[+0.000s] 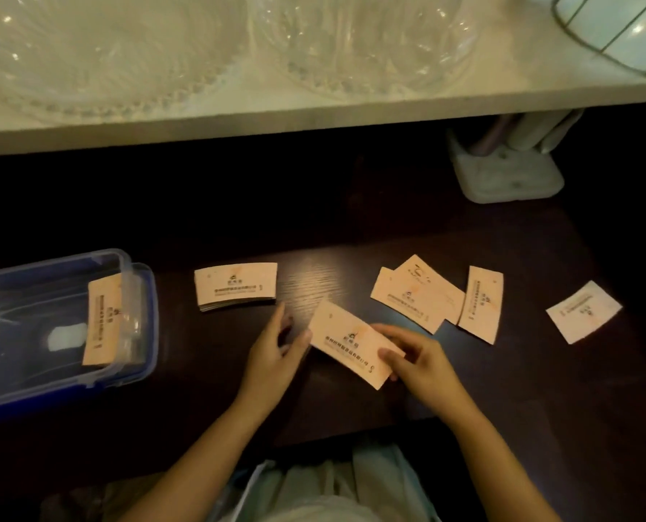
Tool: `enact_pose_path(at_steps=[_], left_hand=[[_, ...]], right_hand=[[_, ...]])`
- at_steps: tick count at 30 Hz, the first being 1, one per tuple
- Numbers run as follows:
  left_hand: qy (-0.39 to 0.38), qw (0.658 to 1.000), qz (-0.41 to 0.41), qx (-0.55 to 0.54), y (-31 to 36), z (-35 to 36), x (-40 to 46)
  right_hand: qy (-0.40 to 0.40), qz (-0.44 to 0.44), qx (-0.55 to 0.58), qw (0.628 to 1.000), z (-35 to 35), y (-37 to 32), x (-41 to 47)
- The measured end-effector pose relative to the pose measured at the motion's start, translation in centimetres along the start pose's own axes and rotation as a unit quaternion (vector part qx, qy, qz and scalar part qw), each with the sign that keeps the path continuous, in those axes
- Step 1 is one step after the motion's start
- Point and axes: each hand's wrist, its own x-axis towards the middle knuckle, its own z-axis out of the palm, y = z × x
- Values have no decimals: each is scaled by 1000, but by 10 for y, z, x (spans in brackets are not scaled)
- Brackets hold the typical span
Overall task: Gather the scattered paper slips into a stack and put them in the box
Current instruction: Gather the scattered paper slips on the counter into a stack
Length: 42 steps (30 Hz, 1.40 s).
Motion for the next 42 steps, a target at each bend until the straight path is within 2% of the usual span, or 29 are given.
enact_pose_path(at_steps=[1,2,4,6,8,10,13,19,21,23,25,27,30,33,35,36,39,42], left_hand=[[-32,996,-39,-78,13,7,3],[-60,990,-69,-105,22,13,7],[-72,989,-80,-98,34,21,11],[-50,987,-85,-127,39,23,13],[-26,980,-99,-171,38,21,13],[-5,973,-122,-195,33,18,13],[23,965,-144,-219,28,15,15],[52,958,-159,-232,27,15,22],[56,957,-159,-235,30,17,25],[49,958,-156,-237,36,21,28],[26,959,-150,-238,44,29,31],[-12,960,-138,-244,52,39,32],[-81,963,-118,-230,61,59,33],[-96,970,-111,-192,67,75,35],[-84,971,-114,-191,69,80,40],[-75,970,-118,-196,69,81,43],[-57,967,-134,-209,70,82,51],[-49,962,-149,-222,70,87,56]], right_hand=[[-11,-6,3,1000,-4,-3,0],[-21,-10,1,1000,-8,-6,0],[-25,-19,-9,999,-17,-11,2],[44,-32,-35,998,-29,-9,8],[159,-9,-150,976,-45,-1,19],[202,35,-313,927,-55,10,31],[162,44,-447,879,-57,23,44],[174,-31,-506,844,-60,33,49],[183,-59,-479,857,-62,31,44],[190,-87,-388,898,-65,25,38],[164,-129,-340,917,-67,20,31],[130,-153,-355,913,-66,16,26],[125,-159,-375,905,-63,15,21],[120,-153,-368,909,-65,17,19],[151,-130,-333,922,-71,22,18],[197,-98,-304,927,-76,25,18],[358,61,-259,895,-96,37,21],[361,191,-304,861,-103,47,23]])
